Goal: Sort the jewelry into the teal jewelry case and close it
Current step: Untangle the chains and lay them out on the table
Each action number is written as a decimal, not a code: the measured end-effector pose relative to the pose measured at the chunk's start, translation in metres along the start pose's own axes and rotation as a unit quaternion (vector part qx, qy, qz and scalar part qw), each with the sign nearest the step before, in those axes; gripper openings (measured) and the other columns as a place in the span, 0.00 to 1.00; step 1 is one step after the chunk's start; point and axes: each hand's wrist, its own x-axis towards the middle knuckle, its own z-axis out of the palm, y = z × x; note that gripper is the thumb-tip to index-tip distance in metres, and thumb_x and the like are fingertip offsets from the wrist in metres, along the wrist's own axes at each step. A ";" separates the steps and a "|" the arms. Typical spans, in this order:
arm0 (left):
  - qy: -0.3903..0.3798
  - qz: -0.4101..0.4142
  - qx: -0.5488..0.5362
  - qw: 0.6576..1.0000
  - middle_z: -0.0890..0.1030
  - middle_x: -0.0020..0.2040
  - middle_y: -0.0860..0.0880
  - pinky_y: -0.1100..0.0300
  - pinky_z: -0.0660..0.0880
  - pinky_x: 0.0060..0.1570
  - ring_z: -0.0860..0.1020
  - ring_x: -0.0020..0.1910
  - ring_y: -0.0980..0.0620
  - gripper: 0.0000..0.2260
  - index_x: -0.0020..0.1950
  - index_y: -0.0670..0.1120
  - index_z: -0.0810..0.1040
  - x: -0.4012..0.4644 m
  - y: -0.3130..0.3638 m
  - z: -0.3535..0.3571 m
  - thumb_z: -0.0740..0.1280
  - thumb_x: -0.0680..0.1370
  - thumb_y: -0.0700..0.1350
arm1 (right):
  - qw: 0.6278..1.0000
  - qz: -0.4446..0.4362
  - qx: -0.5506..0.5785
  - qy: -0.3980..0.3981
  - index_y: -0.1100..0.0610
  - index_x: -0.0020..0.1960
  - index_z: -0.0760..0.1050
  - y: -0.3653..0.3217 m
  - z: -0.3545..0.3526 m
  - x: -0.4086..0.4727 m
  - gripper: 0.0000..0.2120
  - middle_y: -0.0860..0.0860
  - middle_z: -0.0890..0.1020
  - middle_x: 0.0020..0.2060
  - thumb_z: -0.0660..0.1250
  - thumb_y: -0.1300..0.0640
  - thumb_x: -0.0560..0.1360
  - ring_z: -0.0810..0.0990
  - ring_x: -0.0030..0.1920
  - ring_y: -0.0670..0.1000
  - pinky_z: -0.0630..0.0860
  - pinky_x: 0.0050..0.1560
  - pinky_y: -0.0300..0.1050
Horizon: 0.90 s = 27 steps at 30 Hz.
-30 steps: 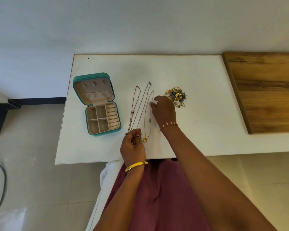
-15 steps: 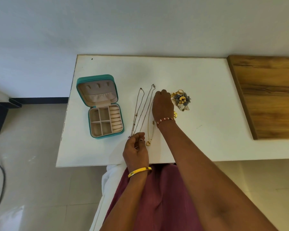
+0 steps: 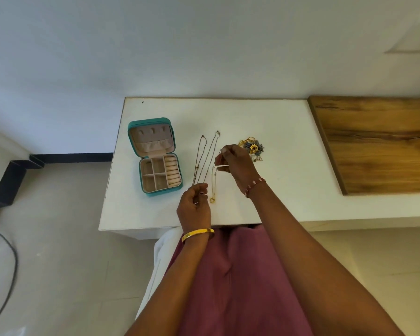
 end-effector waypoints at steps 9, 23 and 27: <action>-0.047 0.093 -0.013 0.994 0.81 0.49 0.47 0.55 0.74 0.57 0.78 0.52 0.47 0.12 0.51 0.45 0.79 -0.024 0.053 -0.036 0.60 0.75 0.33 | 0.990 -0.052 0.097 -0.086 0.57 0.39 0.70 -0.061 -0.015 -0.087 0.12 0.52 0.68 0.28 0.56 0.63 0.79 0.68 0.24 0.44 0.73 0.33 0.41; -0.162 0.227 0.003 0.960 0.81 0.38 0.45 0.67 0.76 0.43 0.79 0.35 0.61 0.08 0.44 0.42 0.79 -0.074 0.129 -0.069 0.61 0.77 0.38 | 0.972 -0.202 -0.098 -0.074 0.56 0.40 0.70 -0.129 -0.028 -0.183 0.09 0.51 0.70 0.28 0.58 0.61 0.78 0.66 0.26 0.47 0.69 0.30 0.40; -0.183 0.190 -0.066 0.962 0.79 0.30 0.50 0.67 0.77 0.39 0.79 0.35 0.55 0.11 0.38 0.45 0.77 -0.082 0.141 -0.086 0.59 0.78 0.39 | 0.968 -0.210 -0.125 -0.057 0.56 0.41 0.71 -0.133 -0.039 -0.197 0.07 0.50 0.67 0.29 0.60 0.60 0.78 0.66 0.27 0.47 0.68 0.27 0.37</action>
